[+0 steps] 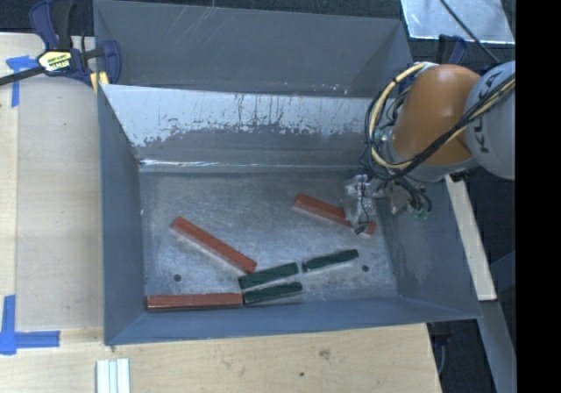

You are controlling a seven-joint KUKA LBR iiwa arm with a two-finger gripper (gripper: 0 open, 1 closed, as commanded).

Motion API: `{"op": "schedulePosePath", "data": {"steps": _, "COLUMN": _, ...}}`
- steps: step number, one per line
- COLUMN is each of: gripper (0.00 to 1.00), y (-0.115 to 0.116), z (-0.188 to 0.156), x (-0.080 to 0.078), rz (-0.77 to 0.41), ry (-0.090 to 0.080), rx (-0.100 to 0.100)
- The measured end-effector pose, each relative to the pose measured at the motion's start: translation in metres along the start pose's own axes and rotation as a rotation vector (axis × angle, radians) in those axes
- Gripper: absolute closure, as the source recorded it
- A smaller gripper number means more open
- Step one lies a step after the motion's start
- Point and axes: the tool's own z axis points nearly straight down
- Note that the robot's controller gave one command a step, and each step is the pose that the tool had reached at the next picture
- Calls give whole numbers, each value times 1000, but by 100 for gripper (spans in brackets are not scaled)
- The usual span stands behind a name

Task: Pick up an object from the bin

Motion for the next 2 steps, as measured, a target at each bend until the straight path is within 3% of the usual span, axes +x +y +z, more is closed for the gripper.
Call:
{"op": "schedulePosePath", "data": {"steps": 1, "gripper": 100, "y": -3, "z": -39, "x": -14, "rz": -96, "ry": -5, "rx": 1}}
{"op": "schedulePosePath", "data": {"steps": 2, "gripper": 0, "y": -2, "z": -37, "x": -13, "rz": -97, "ry": -2, "rx": 0}}
